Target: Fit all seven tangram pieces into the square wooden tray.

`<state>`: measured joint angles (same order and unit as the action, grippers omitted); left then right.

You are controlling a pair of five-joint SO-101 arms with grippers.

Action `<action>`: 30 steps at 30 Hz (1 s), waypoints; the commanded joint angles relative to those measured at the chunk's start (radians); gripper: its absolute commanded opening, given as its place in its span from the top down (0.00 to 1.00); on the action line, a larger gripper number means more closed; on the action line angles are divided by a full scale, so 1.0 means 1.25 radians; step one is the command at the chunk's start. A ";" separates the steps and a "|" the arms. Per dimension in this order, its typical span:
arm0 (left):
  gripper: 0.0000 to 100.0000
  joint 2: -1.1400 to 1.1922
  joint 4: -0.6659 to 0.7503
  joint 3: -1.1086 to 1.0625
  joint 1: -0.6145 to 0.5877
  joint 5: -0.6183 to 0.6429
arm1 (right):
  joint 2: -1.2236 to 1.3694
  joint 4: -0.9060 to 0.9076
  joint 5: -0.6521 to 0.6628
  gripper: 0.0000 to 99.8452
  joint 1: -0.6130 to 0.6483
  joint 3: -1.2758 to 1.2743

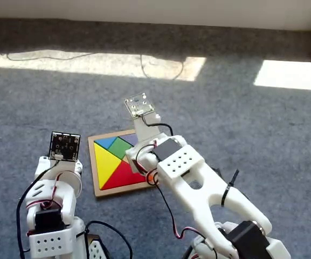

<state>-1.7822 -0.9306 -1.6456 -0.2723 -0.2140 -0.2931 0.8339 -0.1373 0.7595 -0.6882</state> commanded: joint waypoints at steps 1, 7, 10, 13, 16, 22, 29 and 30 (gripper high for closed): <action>0.99 -0.031 0.014 0.007 0.007 -0.006 | -0.041 0.003 -0.009 0.81 -0.007 -0.003; 0.99 -0.031 0.014 0.007 0.007 -0.006 | -0.040 -0.075 -0.007 0.81 -0.013 -0.066; 0.99 -0.031 0.014 0.007 0.007 -0.006 | -0.040 -0.110 -0.004 0.81 -0.020 -0.101; 0.99 -0.031 0.014 0.007 0.007 -0.006 | -0.040 -0.114 -0.002 0.81 -0.046 -0.116; 0.99 -0.031 0.012 0.007 0.007 -0.006 | -0.035 -0.114 -0.002 0.81 -0.068 -0.121; 0.99 -0.031 0.012 0.007 0.007 -0.006 | 0.028 -0.112 -0.002 0.81 -0.073 -0.123; 0.99 -0.031 0.011 0.007 0.007 -0.006 | 0.026 -0.111 -0.002 0.81 -0.073 -0.126; 0.99 -0.031 0.011 0.007 0.007 -0.006 | 0.028 -0.111 -0.002 0.81 -0.073 -0.127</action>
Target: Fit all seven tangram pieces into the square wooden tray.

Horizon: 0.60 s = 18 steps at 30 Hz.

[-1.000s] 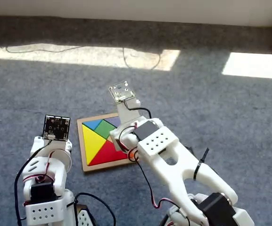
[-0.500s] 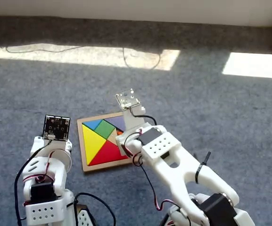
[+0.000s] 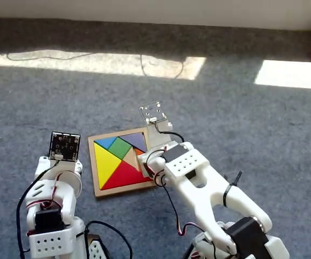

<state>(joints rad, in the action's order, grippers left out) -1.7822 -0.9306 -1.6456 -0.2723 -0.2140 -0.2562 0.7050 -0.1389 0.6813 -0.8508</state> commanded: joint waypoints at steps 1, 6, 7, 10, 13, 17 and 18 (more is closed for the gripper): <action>0.99 -0.031 0.011 0.007 0.007 -0.006 | 0.001 -0.008 -0.001 0.81 -0.010 0.003; 0.99 -0.031 0.011 0.007 0.007 -0.006 | 0.018 -0.013 -0.001 0.81 -0.007 0.007; 0.99 -0.031 0.011 0.007 0.007 -0.006 | 0.029 -0.013 -0.001 0.81 -0.007 0.007; 0.99 -0.031 0.011 0.007 0.007 -0.006 | 0.082 -0.013 -0.001 0.81 -0.006 0.007; 0.99 -0.031 0.011 0.007 0.007 -0.006 | 0.121 -0.013 -0.001 0.81 0.004 0.019; 0.99 -0.031 0.011 0.007 0.007 -0.006 | 0.122 -0.014 -0.001 0.81 0.036 0.037; 0.99 -0.031 0.011 0.007 0.007 -0.006 | 0.122 -0.014 -0.001 0.81 0.042 0.039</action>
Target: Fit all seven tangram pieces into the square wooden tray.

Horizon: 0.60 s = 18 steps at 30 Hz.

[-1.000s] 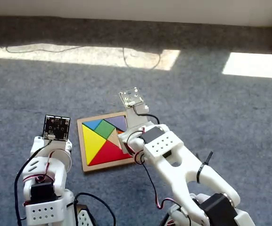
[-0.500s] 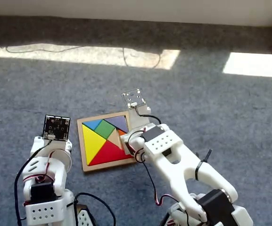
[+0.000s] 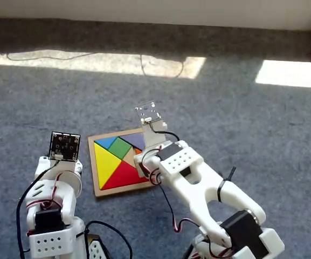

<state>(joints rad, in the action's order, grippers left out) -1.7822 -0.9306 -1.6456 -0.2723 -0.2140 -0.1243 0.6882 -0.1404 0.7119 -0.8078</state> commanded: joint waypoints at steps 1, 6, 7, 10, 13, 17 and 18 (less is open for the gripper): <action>0.99 -0.031 0.011 0.007 0.007 -0.006 | 0.017 -0.001 0.000 0.81 0.023 0.008; 0.99 -0.031 0.011 0.007 0.007 -0.006 | -0.044 0.006 0.000 0.81 0.017 0.003; 0.99 -0.031 0.011 0.007 0.007 -0.006 | -0.074 0.006 0.000 0.81 0.017 0.002; 0.99 -0.031 0.011 0.007 0.007 -0.006 | -0.169 0.008 0.000 0.81 0.021 -0.020; 0.99 -0.031 0.011 0.007 0.007 -0.006 | -0.251 0.008 0.000 0.81 0.021 -0.075; 0.99 -0.031 0.011 0.007 0.007 -0.006 | -0.293 0.007 0.000 0.81 0.040 -0.115; 0.99 -0.031 0.011 0.007 0.007 -0.006 | -0.288 0.007 0.000 0.81 0.048 -0.116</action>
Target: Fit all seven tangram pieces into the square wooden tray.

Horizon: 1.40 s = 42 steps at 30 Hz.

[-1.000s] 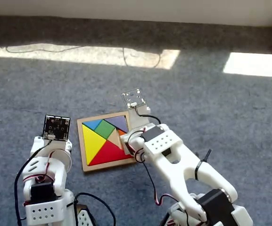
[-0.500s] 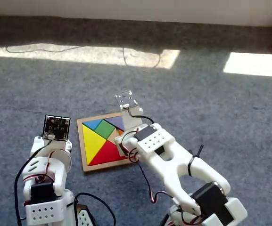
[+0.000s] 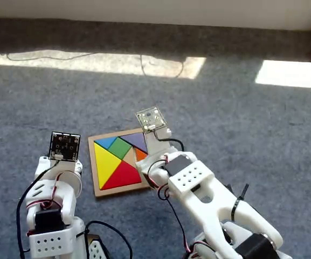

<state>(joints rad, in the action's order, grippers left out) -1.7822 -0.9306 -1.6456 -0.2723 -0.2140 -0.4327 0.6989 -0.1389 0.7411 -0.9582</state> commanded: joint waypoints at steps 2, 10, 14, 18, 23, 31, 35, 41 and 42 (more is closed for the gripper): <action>0.99 -0.031 0.011 0.007 0.007 -0.006 | -0.021 -0.004 -0.001 0.81 0.042 0.006; 0.99 -0.031 0.010 0.007 0.007 -0.006 | 0.145 -0.133 0.001 0.99 0.046 0.006; 0.99 -0.031 0.010 0.007 0.007 -0.006 | 0.160 -0.136 0.001 0.98 0.046 0.006; 0.99 -0.031 0.010 0.007 0.007 -0.006 | 0.110 -0.136 0.000 0.98 0.046 0.001; 0.99 -0.031 0.010 0.007 0.007 -0.006 | -0.003 -0.129 -0.001 0.98 0.040 -0.013; 0.99 -0.031 0.012 0.007 0.007 -0.006 | -0.163 -0.126 0.000 0.98 -0.078 -0.100; 0.99 -0.033 0.010 0.012 0.007 -0.006 | -0.213 -0.126 0.000 0.98 -0.154 -0.134; 0.99 -0.033 -0.021 0.066 -0.083 0.001 | -0.298 -0.127 0.000 0.98 -0.199 -0.186; 0.99 -0.033 -0.032 0.068 -0.080 0.001 | -0.316 -0.127 0.000 0.98 -0.199 -0.195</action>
<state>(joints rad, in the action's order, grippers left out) -1.7822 -0.9321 -1.6410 -0.3429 -0.2140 -0.7472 0.5439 -0.1389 0.5109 -1.1960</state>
